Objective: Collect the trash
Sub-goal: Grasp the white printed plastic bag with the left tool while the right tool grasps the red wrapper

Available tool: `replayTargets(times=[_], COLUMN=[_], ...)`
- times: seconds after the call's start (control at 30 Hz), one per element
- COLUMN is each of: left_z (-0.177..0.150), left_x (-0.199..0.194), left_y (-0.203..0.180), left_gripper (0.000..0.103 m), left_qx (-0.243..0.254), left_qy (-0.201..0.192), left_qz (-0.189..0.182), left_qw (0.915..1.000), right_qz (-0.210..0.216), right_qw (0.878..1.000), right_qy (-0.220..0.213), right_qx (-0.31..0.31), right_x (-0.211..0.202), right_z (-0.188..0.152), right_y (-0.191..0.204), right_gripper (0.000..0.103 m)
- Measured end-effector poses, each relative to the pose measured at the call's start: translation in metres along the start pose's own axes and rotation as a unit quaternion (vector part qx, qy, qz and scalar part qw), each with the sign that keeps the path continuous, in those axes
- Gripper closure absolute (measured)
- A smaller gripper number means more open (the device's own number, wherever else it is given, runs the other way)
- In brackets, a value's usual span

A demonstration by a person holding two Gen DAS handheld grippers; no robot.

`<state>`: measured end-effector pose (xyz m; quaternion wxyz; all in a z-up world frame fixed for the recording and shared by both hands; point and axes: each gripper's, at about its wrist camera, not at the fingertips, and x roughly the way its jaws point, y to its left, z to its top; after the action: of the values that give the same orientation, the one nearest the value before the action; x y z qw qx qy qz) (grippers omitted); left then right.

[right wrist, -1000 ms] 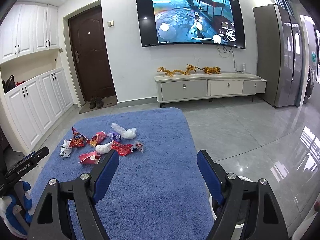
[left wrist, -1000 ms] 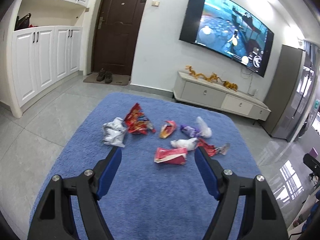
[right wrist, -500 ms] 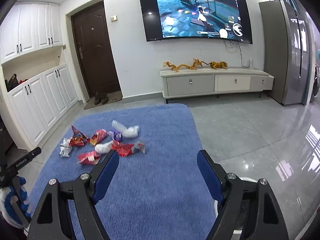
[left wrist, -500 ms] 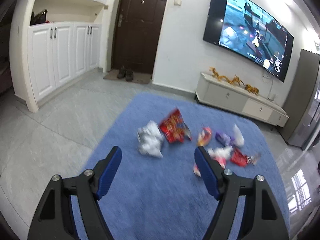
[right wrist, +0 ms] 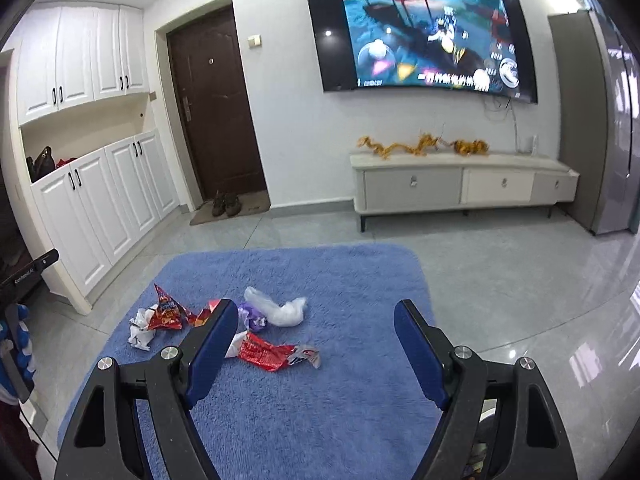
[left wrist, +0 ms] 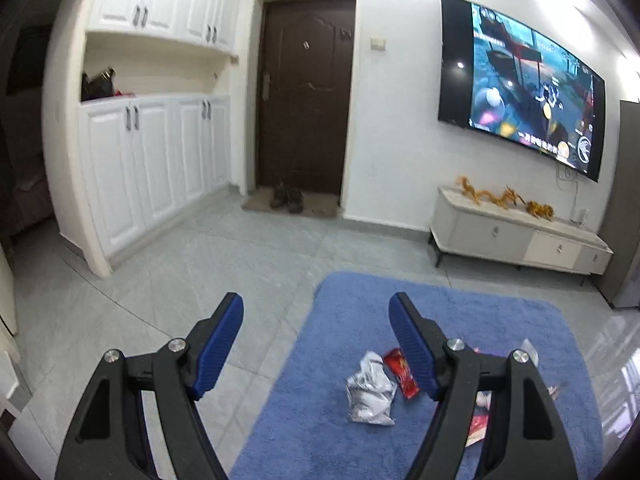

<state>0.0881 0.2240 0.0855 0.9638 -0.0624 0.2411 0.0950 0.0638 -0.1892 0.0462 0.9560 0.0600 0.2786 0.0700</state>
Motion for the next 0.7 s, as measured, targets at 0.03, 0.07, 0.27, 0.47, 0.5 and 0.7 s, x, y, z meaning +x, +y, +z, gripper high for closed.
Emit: replayTargets(times=[0.03,0.07,0.27,0.47,0.5,0.7], left_z=[-0.005,-0.015,-0.057,-0.084,-0.086,-0.107], left_x=[0.009,0.023,0.085,0.127,0.133,0.156], left_y=[-0.001,-0.004,-0.018,-0.039,-0.039,-0.043], left_gripper=[0.029,0.029,0.029,0.029,0.029,0.042], left_qx=[0.001,0.007,0.012,0.020,0.017,0.010], left_qy=[0.011,0.027,0.110,0.161,0.168,0.203], left_qz=[-0.004,-0.005,-0.043,-0.072,-0.075,-0.083], left_qw=[0.9999,0.9996,0.9929,0.9841,0.9828,0.9757], right_qz=[0.002,0.005,0.013,0.017,0.018,0.035], right_qw=[1.000,1.000,0.997,0.992,0.992,0.986], right_qy=[0.008,0.017,0.069,0.105,0.111,0.145], right_qx=[0.003,0.007,0.031,0.062,0.063,0.079], right_x=[0.009,0.019,0.084,0.131,0.136,0.162], right_z=[-0.003,-0.006,-0.021,-0.032,-0.035,-0.050], right_y=[0.000,-0.001,-0.012,-0.021,-0.020,-0.021], right_gripper=[0.024,0.024,0.025,0.027,0.028,0.048])
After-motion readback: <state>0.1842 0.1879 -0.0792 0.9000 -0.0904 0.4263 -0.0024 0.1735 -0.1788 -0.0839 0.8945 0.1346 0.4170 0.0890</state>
